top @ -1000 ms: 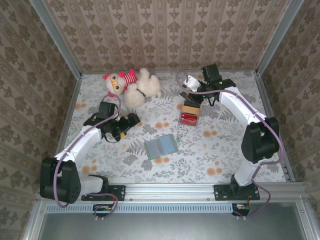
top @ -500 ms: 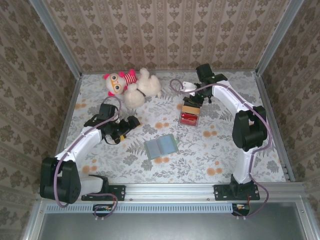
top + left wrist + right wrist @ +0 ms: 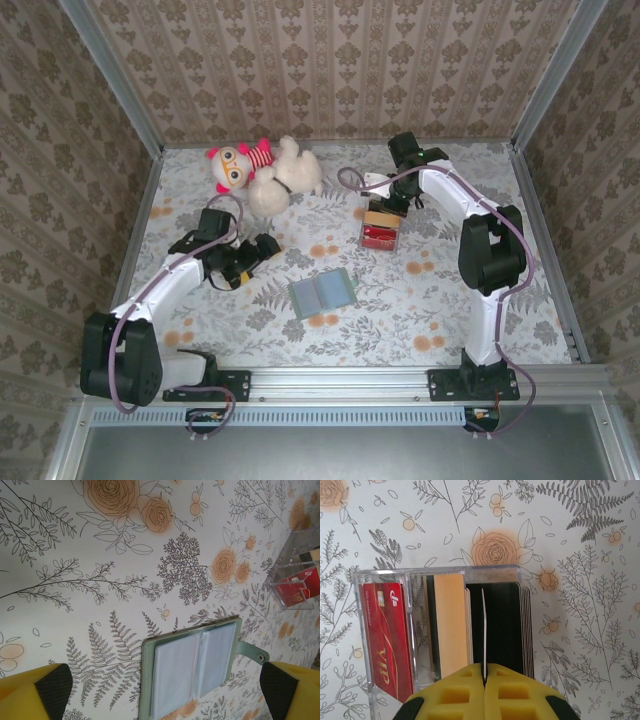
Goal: Take the credit cards out of the card holder
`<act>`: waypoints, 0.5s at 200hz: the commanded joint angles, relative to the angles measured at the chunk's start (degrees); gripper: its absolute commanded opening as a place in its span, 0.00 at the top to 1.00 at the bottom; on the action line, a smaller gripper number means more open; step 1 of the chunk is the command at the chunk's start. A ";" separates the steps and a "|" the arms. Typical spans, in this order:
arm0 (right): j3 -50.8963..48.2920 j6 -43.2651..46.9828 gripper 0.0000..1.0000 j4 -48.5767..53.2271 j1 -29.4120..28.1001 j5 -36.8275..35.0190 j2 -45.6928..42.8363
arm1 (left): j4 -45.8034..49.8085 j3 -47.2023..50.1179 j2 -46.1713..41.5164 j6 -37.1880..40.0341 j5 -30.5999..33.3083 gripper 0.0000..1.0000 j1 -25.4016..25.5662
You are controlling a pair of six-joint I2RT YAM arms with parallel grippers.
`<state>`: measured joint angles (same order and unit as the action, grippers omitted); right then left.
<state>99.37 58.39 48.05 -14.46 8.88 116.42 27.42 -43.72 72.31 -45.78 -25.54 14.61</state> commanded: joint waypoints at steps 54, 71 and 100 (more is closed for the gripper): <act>1.51 -0.08 0.92 -0.08 -0.55 -3.49 2.43 | -0.81 0.39 0.19 0.85 -1.61 0.00 -0.46; 1.44 -0.16 0.89 -0.46 -0.97 -3.87 2.80 | -0.78 0.44 0.20 0.83 -1.70 0.00 -0.46; 1.45 -1.70 0.83 -2.26 -1.71 -4.04 2.47 | -0.83 0.56 0.11 0.78 -1.95 0.00 -0.46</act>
<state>99.57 57.95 47.40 -15.46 6.26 118.13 26.79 -43.72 72.31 -45.78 -26.39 14.52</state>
